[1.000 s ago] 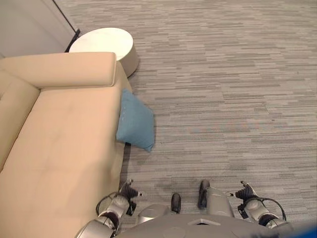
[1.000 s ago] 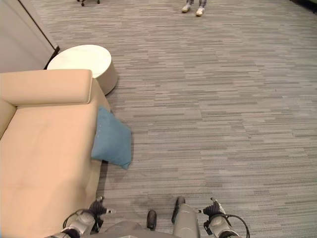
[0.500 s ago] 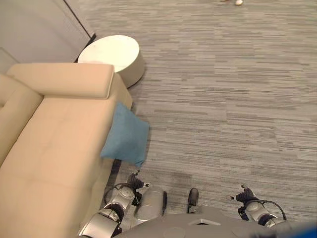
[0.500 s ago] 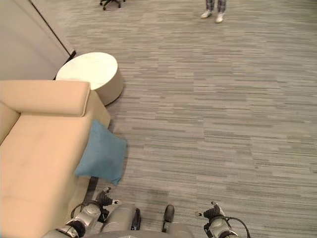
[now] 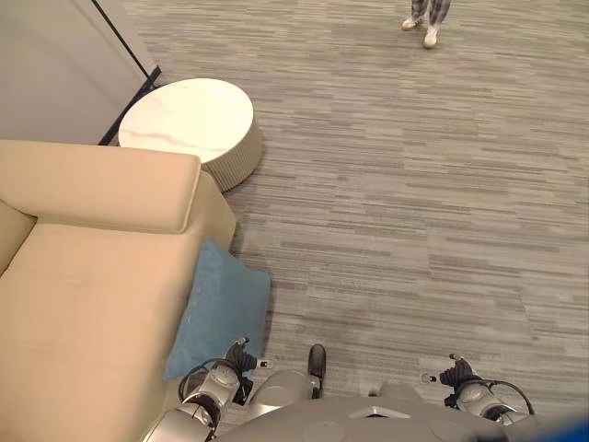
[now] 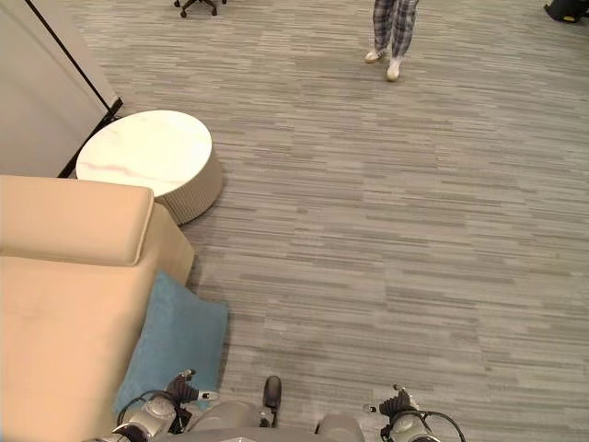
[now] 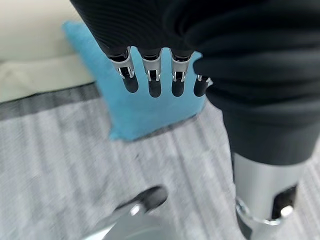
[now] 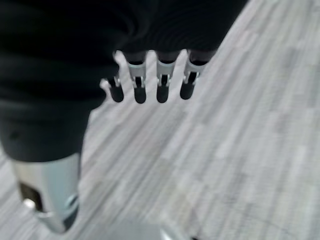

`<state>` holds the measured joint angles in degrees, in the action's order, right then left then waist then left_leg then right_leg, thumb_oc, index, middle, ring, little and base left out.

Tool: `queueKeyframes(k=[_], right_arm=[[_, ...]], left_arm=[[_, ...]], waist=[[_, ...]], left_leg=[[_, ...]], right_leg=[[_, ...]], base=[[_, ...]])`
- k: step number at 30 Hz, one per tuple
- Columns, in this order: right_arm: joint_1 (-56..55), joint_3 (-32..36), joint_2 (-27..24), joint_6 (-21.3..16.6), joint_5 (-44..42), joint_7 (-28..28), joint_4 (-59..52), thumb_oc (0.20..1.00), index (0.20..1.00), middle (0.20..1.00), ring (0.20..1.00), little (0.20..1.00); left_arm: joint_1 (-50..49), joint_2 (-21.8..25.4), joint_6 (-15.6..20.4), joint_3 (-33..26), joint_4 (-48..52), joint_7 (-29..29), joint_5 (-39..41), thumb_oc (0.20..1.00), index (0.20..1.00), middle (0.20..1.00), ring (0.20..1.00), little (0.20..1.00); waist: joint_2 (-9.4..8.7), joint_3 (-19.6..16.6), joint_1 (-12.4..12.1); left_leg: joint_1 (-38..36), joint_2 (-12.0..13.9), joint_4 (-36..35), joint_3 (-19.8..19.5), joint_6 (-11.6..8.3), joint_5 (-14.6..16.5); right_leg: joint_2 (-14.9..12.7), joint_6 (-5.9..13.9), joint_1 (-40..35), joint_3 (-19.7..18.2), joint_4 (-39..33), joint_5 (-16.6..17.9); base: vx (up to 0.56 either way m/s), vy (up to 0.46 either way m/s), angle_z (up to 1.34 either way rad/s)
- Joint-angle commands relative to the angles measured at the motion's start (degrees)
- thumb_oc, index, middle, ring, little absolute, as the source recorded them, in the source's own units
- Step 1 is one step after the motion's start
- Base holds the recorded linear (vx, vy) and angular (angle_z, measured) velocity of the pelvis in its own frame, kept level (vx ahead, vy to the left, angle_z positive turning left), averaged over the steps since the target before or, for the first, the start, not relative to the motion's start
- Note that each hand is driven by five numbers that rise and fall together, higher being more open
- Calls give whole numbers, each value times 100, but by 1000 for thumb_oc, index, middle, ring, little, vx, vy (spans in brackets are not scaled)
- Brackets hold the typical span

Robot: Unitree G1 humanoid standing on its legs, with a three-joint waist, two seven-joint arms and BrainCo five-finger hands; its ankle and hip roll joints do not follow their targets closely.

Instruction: Pick up all the scattered cushions and arrange them neatly on the sofa.

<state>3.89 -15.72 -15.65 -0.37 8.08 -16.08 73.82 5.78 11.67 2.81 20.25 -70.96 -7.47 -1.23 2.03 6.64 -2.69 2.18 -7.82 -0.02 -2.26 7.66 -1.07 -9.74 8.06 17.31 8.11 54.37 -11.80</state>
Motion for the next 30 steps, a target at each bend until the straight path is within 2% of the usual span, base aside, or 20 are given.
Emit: queueKeyframes(k=[1,3,4,5,6,8,9,11,13,16,17,18,19,20,21,22,26,28,29,30], right_arm=[[-10,-141,-71,-38,270,113,-17,1000,1000,1000,1000,1000],[2,-178,-61,-53,213,120,-36,1000,1000,1000,1000,1000],[-22,-160,-71,-41,122,129,-45,1000,1000,1000,1000,1000],[-37,-148,-81,-31,87,129,-26,1000,1000,1000,1000,1000],[-59,-142,-90,-26,89,139,-28,1000,1000,1000,1000,1000],[-109,-123,-94,-37,75,127,13,1000,1000,1000,1000,1000],[-102,-107,-101,-55,33,105,13,1000,1000,1000,1000,1000],[-84,-109,-86,-77,-12,95,-7,1000,1000,1000,1000,1000],[-34,-129,-73,-117,-126,86,-47,1000,1000,1000,1000,1000],[-11,-161,-84,-108,-150,78,-20,1000,1000,1000,1000,1000],[-74,-101,-93,-95,-140,51,-3,1000,1000,1000,1000,1000],[-81,-75,-95,-98,-152,46,-1,1000,1000,1000,1000,1000],[-81,-75,-95,-99,-153,45,1,1000,1000,1000,1000,1000],[-105,-58,-67,-99,-156,41,-3,1000,1000,1000,1000,1000],[-114,-44,-58,-110,-165,27,-14,1000,1000,1000,1000,1000],[-138,167,-325,-51,-331,156,173,1000,1000,1000,1000,1000],[-117,60,-197,-93,-226,230,106,1000,1000,1000,1000,1000],[-79,19,-162,-125,-192,274,8,1000,1000,1000,1000,1000],[-37,23,-152,-127,-209,271,-22,1000,1000,1000,1000,1000],[38,7,-131,-164,-260,289,-65,1000,1000,1000,1000,1000]], left_arm=[[-148,-74,39,-219,16,-37,-23,1000,1000,1000,1000,1000],[-157,-83,71,-195,-2,-57,-21,1000,1000,1000,1000,1000],[-123,-85,83,-182,-12,-40,-56,1000,1000,1000,1000,1000],[-100,-109,98,-149,-48,-32,-84,1000,1000,1000,1000,1000],[-76,-111,97,-136,-45,-14,-108,1000,1000,1000,1000,1000],[-106,-173,98,-143,-110,-12,-104,1000,1000,1000,1000,1000],[-97,-202,95,-112,-128,-24,-119,1000,1000,1000,1000,1000],[-61,-213,100,-101,-115,-9,-112,1000,1000,1000,1000,1000],[-18,-242,89,-82,-76,-4,-90,1000,1000,1000,1000,1000],[12,-261,80,-72,-4,5,-42,1000,1000,1000,1000,1000],[-30,-260,53,-56,-1,0,-65,1000,1000,1000,1000,1000],[-35,-259,45,-49,-14,5,-91,1000,1000,1000,1000,1000],[-35,-260,45,-49,-14,5,-91,1000,1000,1000,1000,1000],[-57,-253,33,-44,-12,18,-131,1000,1000,1000,1000,1000],[-66,-253,32,-41,-14,23,-146,1000,1000,1000,1000,1000],[37,-119,28,-135,-40,81,-103,1000,1000,1000,1000,1000],[-104,-27,11,-280,-153,141,-165,1000,1000,1000,1000,1000],[-106,73,12,-374,-134,127,-146,1000,1000,1000,1000,1000],[-72,112,15,-382,-129,112,-133,1000,1000,1000,1000,1000],[1,180,46,-370,-127,66,-124,1000,1000,1000,1000,1000]], waist=[[17,-20,-184],[-33,4,-101],[-151,-3,-37],[-169,18,2],[-166,35,18],[-261,-40,-15],[-249,-43,-17],[-290,-73,-20],[-371,-79,-54],[-405,-22,-51],[-429,-17,-4],[-430,-29,28],[-426,-30,33],[-412,-49,76],[-389,-33,80],[-470,-40,82],[-484,-95,-52],[-454,-11,-95],[-426,47,-84],[-403,96,-11]], left_leg=[[250,315,732,-164,-411,628],[54,212,681,-478,-436,703],[22,67,701,-764,-510,730],[-33,26,694,-938,-548,743],[-82,31,656,-1015,-580,751],[-80,37,731,-1220,-719,838],[-49,115,770,-1272,-789,823],[43,156,785,-1299,-841,794],[368,284,1133,-1142,-964,742],[754,416,1636,-586,-946,685],[843,661,1697,317,-877,730],[847,736,1670,587,-854,750],[853,738,1680,581,-855,756],[802,824,1549,931,-827,749],[757,842,1499,1023,-814,767],[696,840,1352,1077,-818,729],[433,651,778,787,-748,644],[368,550,661,524,-634,606],[375,543,653,420,-611,584],[319,468,552,68,-600,539]], right_leg=[[174,-88,-514,106,-2890,1104],[477,-88,-360,-302,-3545,1024],[587,4,-322,-825,-4366,1207],[649,28,-250,-1051,-4596,1345],[668,52,-209,-1063,-4647,1406],[520,-31,-535,-805,-4934,1415],[590,-75,-635,-783,-4964,1366],[570,-102,-721,-700,-5061,1346],[551,-197,-1050,-402,-5326,1283],[523,-291,-1331,-107,-5533,1229],[463,-294,-1520,289,-5683,1184],[448,-291,-1556,430,-5726,1166],[451,-291,-1559,436,-5730,1168],[443,-297,-1625,668,-5798,1152],[438,-294,-1685,801,-5803,1131],[404,-286,-1729,1020,-5790,1124],[281,-234,-1691,1308,-5336,1052],[74,-155,-1299,1256,-4351,941],[36,-132,-1104,1162,-3970,952],[243,-115,-791,623,-3730,943]], base=[[261,-52,38],[299,-131,53],[289,-185,97],[212,-176,129],[118,-138,191],[108,-247,218],[93,-280,165],[28,-169,149],[32,-198,90],[-36,-114,125],[-63,-102,130],[-55,-74,137],[-33,-13,140],[-20,1,99],[-1,-27,36],[29,-15,53],[73,108,137],[45,175,39],[34,117,65],[124,52,72]])
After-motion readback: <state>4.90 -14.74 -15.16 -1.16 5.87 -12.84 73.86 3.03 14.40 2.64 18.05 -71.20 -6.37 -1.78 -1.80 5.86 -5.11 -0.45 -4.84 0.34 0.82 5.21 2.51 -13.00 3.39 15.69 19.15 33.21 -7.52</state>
